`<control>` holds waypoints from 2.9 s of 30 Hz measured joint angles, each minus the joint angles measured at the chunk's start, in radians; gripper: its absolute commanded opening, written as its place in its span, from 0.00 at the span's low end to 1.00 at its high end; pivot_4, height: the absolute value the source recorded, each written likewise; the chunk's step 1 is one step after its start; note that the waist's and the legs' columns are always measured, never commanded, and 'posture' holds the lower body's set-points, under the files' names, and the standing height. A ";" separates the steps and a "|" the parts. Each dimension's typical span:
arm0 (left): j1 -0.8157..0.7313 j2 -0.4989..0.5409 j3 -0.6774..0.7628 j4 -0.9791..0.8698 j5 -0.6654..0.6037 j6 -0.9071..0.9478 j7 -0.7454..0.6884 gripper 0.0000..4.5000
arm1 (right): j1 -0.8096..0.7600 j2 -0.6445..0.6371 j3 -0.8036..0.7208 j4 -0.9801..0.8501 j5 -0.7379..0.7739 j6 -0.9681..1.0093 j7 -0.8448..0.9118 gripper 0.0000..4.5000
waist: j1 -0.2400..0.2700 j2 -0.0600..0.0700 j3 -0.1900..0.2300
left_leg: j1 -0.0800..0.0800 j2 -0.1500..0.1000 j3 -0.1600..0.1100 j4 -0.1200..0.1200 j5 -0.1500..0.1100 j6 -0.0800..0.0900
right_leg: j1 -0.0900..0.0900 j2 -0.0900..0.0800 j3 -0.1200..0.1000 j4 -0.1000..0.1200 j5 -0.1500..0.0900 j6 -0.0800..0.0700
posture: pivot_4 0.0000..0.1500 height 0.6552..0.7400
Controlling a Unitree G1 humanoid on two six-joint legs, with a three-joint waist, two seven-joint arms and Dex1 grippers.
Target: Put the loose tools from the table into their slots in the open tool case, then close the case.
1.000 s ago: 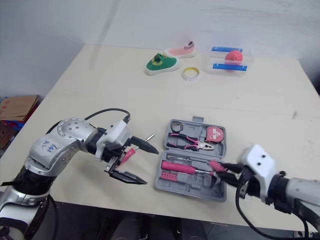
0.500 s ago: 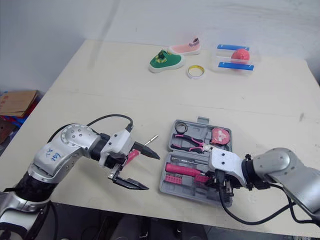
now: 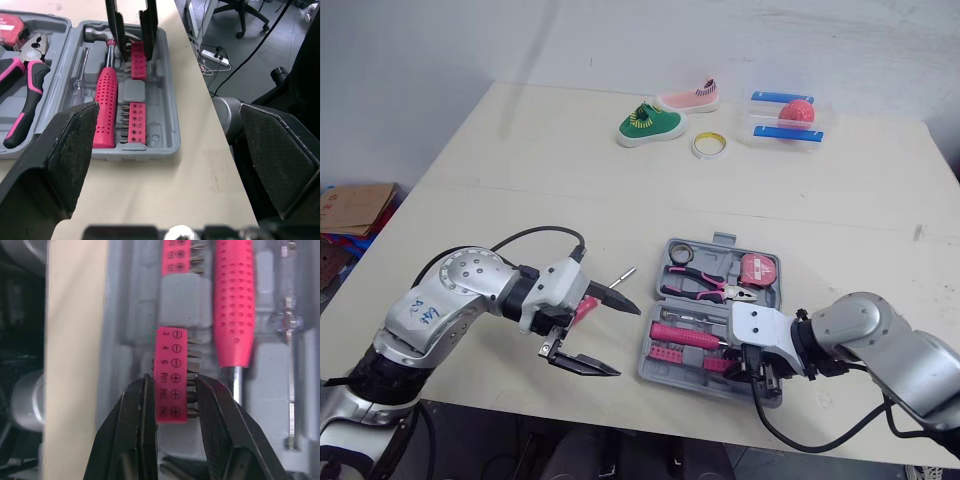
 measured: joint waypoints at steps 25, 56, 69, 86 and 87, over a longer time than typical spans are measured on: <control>0.010 -0.017 -0.002 0.004 0.029 -0.037 0.007 1.00 | 0.078 0.057 -0.214 -0.071 0.101 0.076 -0.018 0.68 | 0.001 0.000 0.000 | 0.001 0.000 -0.001 0.006 0.000 0.001 | 0.001 0.000 0.000 0.007 0.000 -0.001 | 1.00 0.89; -0.008 -0.011 0.000 0.113 0.038 -0.078 -0.034 1.00 | 0.320 0.322 -0.278 0.282 0.001 -0.442 0.069 0.01 | 0.000 0.000 0.000 | 0.002 0.000 0.000 0.010 0.000 0.001 | 0.002 -0.001 -0.001 0.012 0.000 -0.001 | 1.00 0.89; 0.039 -0.022 0.099 0.092 -0.012 0.005 0.049 1.00 | 0.353 0.299 -0.298 0.214 0.002 -0.443 -0.007 0.01 | -0.003 -0.003 -0.003 | 0.006 0.000 0.000 0.010 -0.003 0.005 | 0.006 -0.002 0.000 0.012 -0.001 -0.001 | 1.00 0.89; 0.893 -0.142 0.692 -0.271 -0.112 0.197 0.565 1.00 | 0.212 0.217 -0.572 -0.038 0.630 0.011 -0.177 0.99 | 0.011 -0.001 -0.001 | 0.006 -0.002 -0.002 0.006 -0.007 0.009 | 0.006 -0.008 -0.002 0.006 -0.002 -0.003 | 1.00 0.89; 0.883 -0.140 0.668 -0.283 -0.100 0.195 0.582 1.00 | 0.213 0.217 -0.553 -0.038 0.614 0.009 -0.171 0.99 | 0.015 -0.001 -0.001 | 0.005 -0.002 -0.002 0.006 -0.007 0.010 | 0.005 -0.008 -0.002 0.006 -0.002 -0.003 | 1.00 0.89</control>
